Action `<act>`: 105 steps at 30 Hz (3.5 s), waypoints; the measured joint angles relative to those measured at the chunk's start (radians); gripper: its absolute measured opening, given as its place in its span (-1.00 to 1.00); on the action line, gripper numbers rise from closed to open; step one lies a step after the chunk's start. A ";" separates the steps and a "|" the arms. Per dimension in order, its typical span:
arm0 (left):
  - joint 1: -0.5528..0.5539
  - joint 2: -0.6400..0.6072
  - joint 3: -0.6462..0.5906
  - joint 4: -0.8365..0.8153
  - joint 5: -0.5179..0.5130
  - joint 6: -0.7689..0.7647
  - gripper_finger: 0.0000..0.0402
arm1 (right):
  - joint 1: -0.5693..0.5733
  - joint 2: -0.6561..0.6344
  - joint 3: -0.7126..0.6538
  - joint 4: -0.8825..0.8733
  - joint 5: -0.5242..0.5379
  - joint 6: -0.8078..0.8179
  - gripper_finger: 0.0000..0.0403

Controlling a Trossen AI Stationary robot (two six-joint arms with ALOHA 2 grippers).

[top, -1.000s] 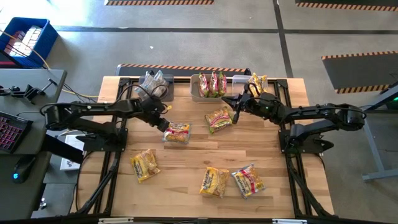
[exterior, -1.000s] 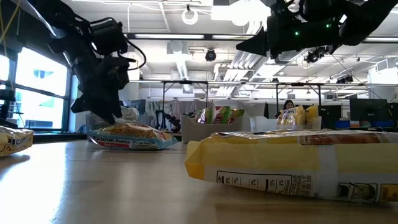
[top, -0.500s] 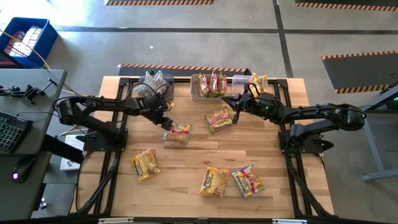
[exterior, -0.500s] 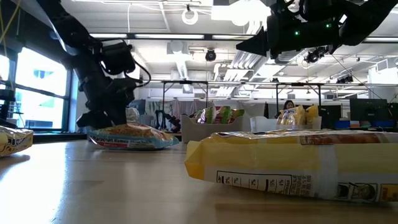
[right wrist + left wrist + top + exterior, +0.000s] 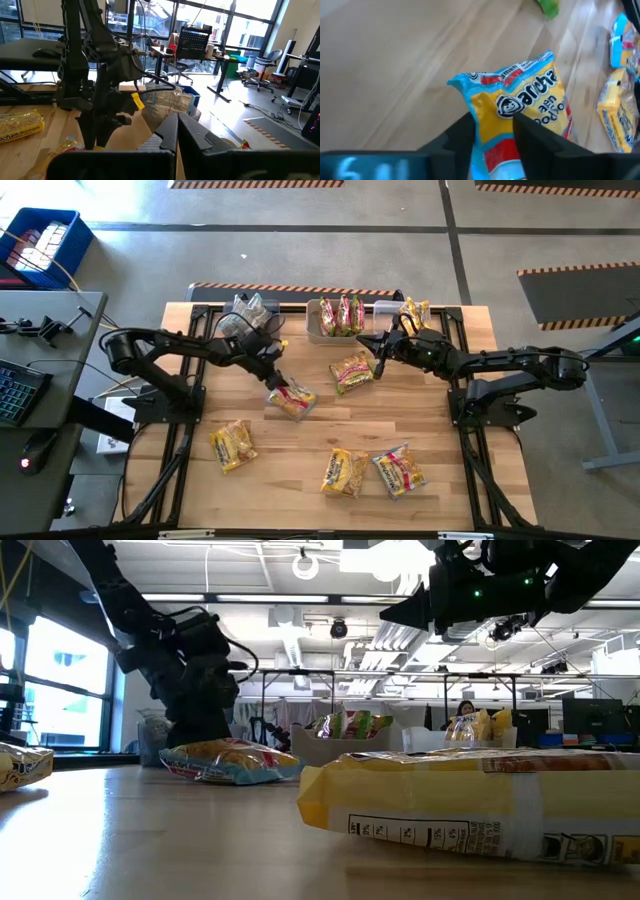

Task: Sort Maruchan noodles
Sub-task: Put the top blue noodle pack into the black bin

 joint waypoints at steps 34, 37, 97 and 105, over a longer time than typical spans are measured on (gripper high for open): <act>-0.113 -0.121 0.001 0.183 -0.011 0.218 -1.00 | 0.012 0.087 0.001 -0.008 -0.160 0.001 -0.57; -0.117 -0.140 0.001 0.186 -0.015 0.221 -1.00 | 0.006 0.141 0.004 0.004 -0.183 0.001 -0.46; -0.211 -0.217 0.001 0.239 -0.393 0.280 -1.00 | 0.006 0.714 0.486 -0.406 -0.698 0.099 0.24; -0.211 -0.217 0.001 0.261 -0.465 0.280 -1.00 | 0.006 0.714 0.486 -0.388 -0.665 0.105 0.24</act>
